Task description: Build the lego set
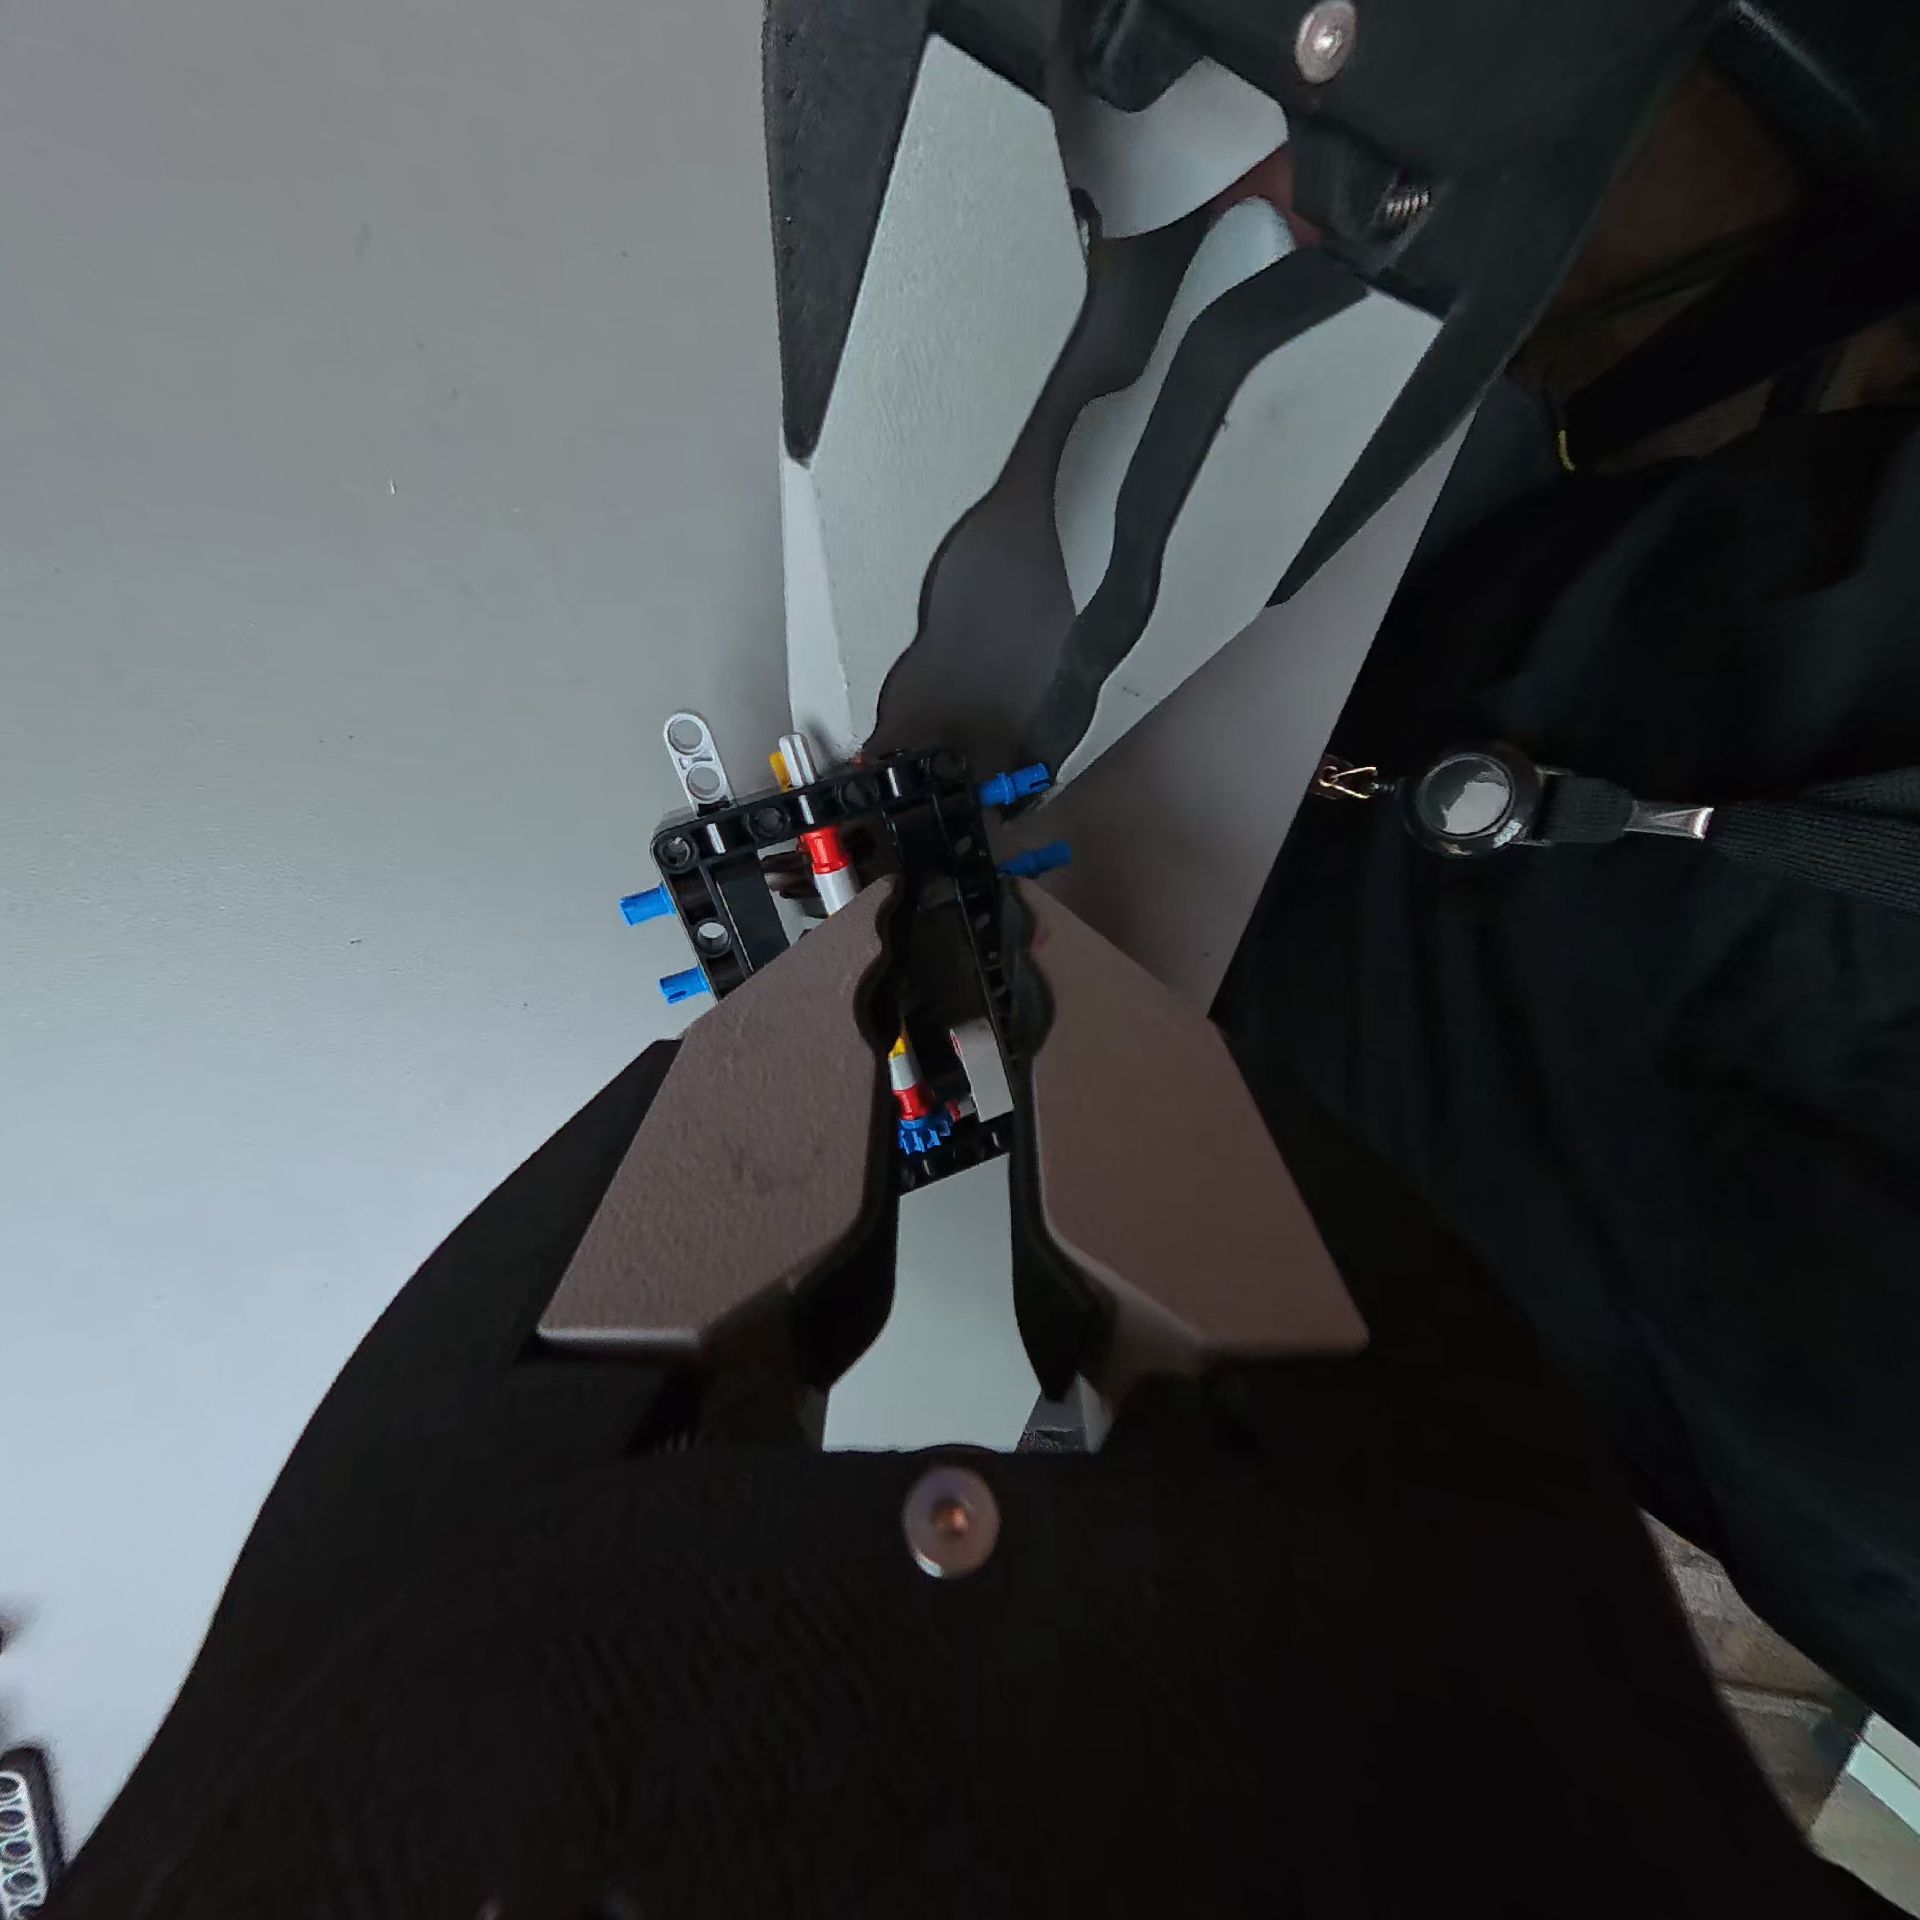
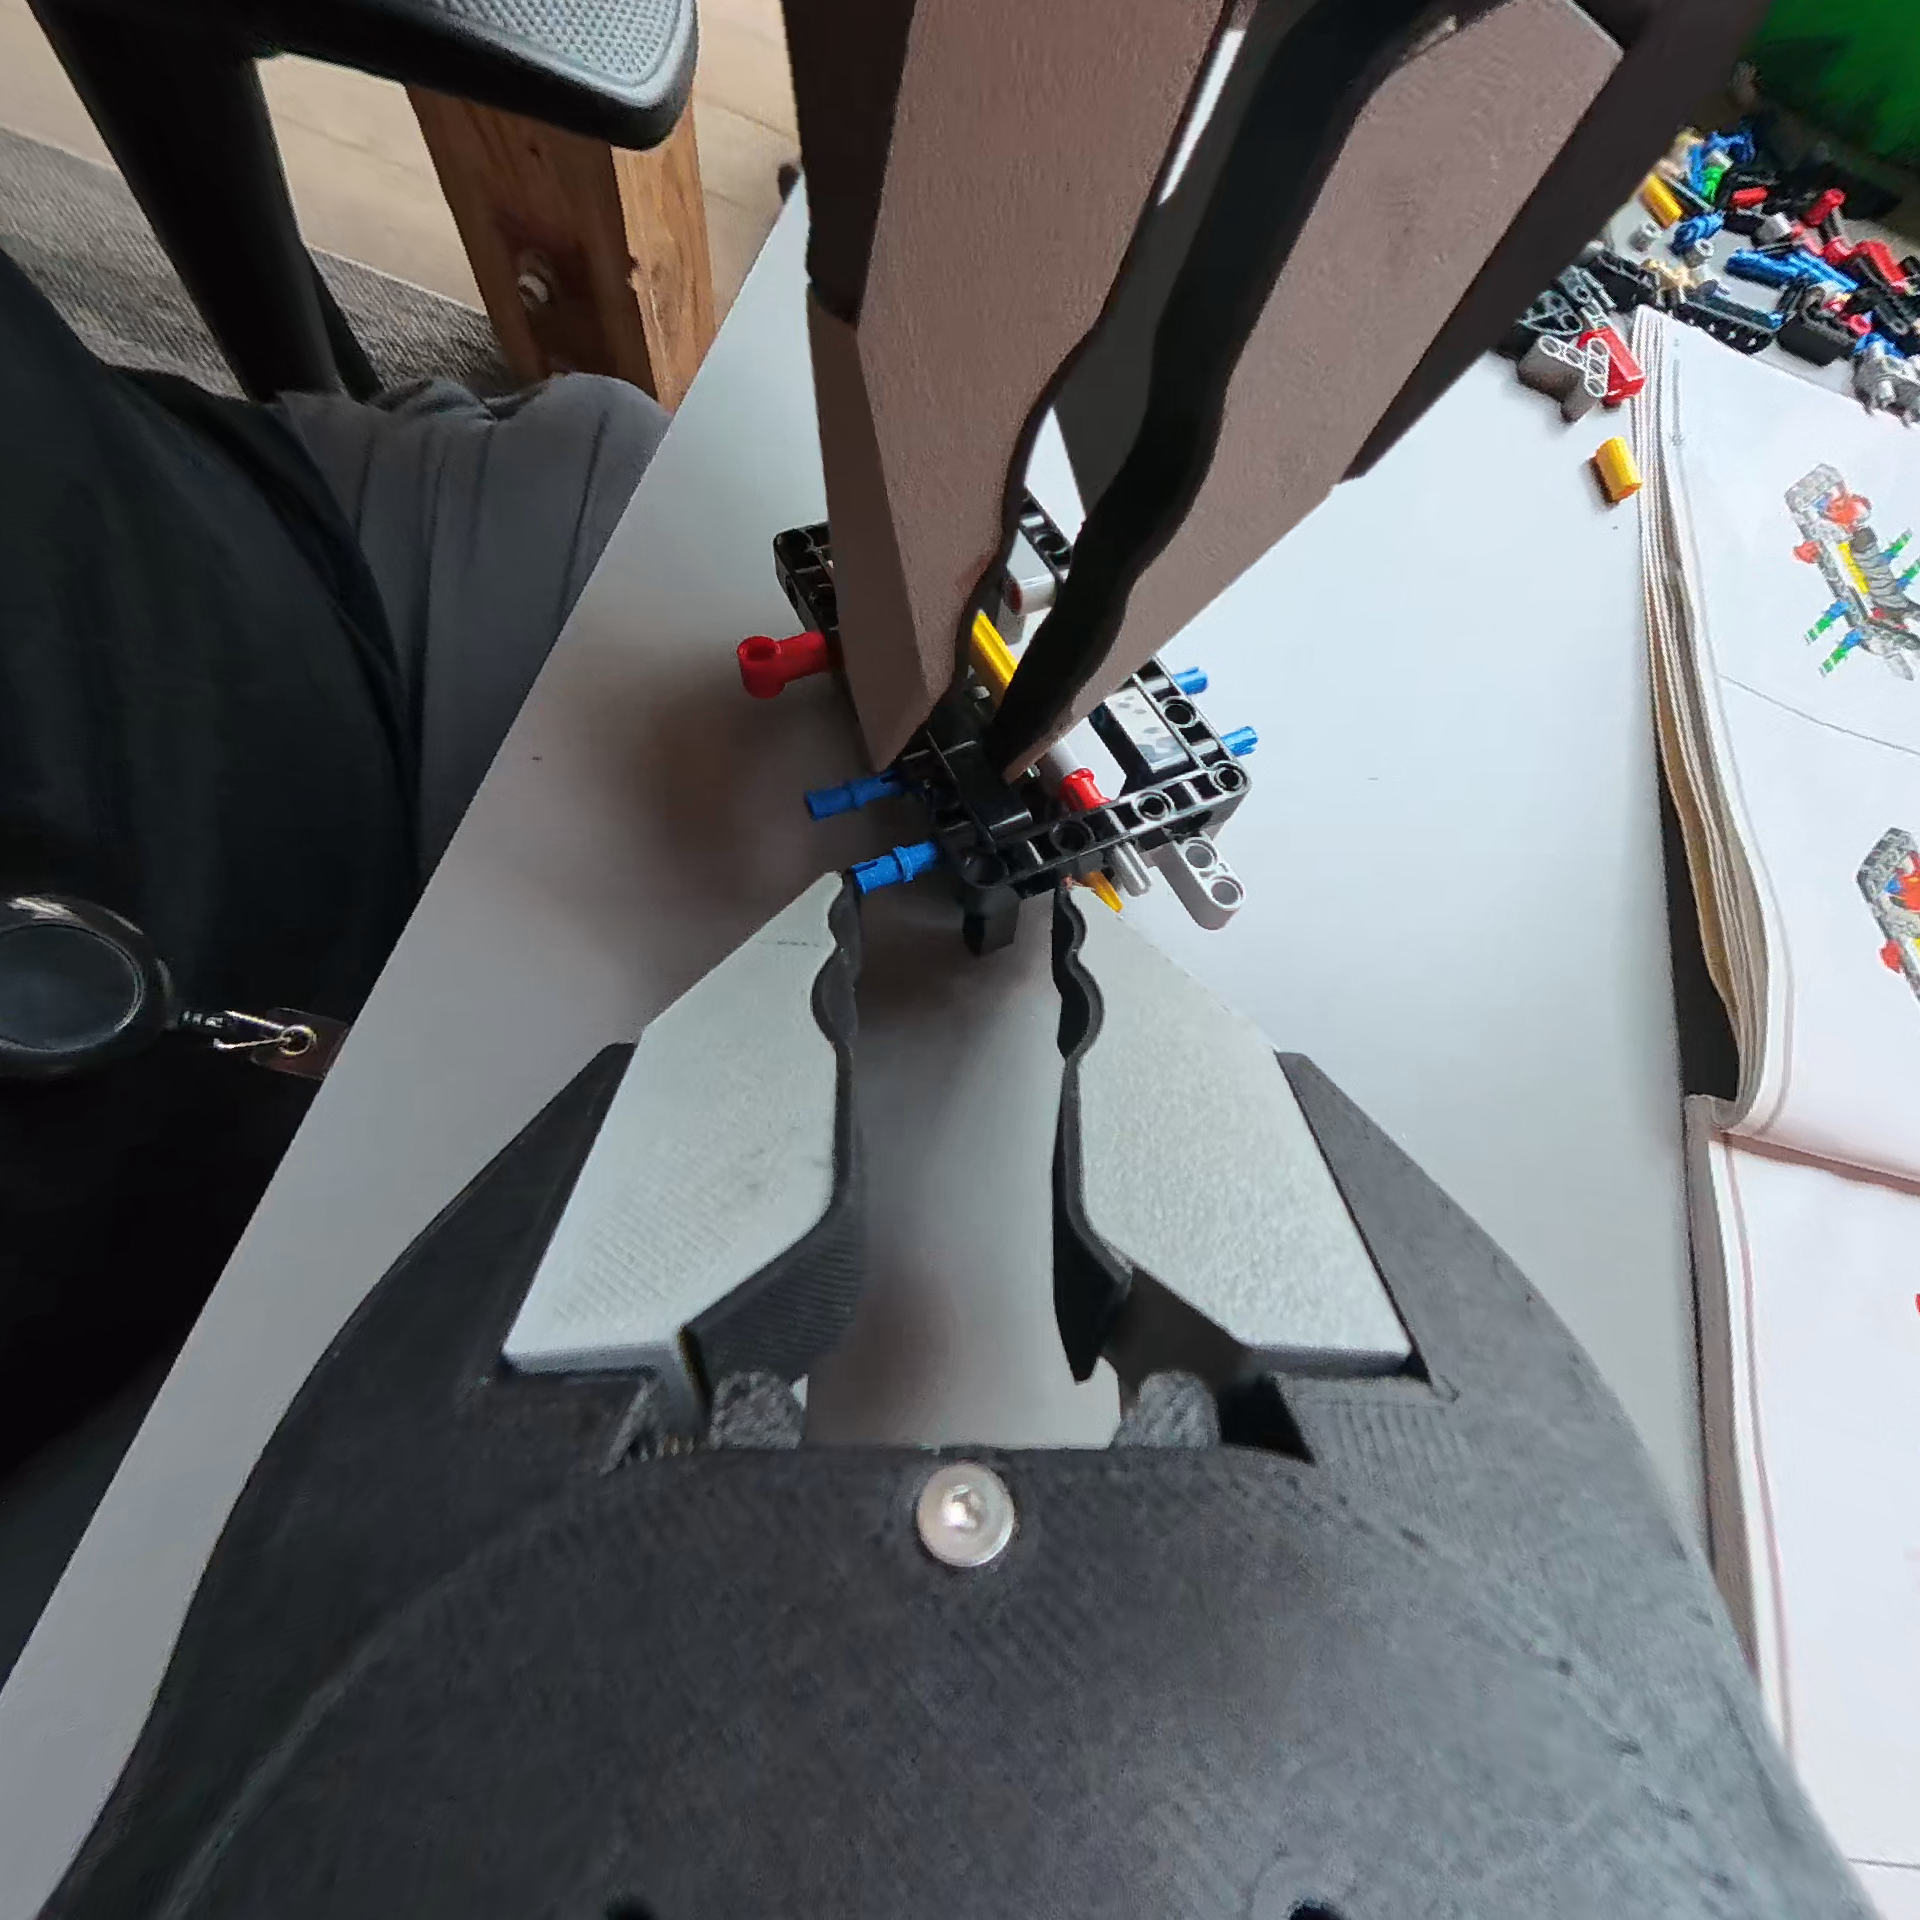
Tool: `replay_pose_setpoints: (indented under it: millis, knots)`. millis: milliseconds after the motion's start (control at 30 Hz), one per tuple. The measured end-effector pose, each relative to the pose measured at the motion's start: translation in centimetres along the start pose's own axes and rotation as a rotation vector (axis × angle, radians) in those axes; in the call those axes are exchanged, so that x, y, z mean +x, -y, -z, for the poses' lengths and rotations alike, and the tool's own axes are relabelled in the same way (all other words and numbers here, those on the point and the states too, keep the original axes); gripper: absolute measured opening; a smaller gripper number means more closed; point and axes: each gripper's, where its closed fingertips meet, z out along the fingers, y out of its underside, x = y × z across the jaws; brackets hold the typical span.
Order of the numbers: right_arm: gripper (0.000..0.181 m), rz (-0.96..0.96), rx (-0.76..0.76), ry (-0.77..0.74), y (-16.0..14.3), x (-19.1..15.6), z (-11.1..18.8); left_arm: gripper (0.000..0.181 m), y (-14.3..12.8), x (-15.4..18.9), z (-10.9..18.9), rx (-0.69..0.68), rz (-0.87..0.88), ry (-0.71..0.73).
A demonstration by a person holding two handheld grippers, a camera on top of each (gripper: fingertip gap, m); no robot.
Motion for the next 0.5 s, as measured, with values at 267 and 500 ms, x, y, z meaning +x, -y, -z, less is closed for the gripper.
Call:
replay_pose_setpoints:
  millis: [267,500]
  knots:
    - [0.033,0.027,-0.052,-0.025,-0.26,0.19,-0.04,0.014,0.11,-0.16,-0.14,-0.048,-0.019,0.019]
    - [0.032,0.077,-0.091,-0.053,-0.28,0.36,-0.14,0.013,0.1,-0.27,-0.07,-0.061,-0.006,-0.001]
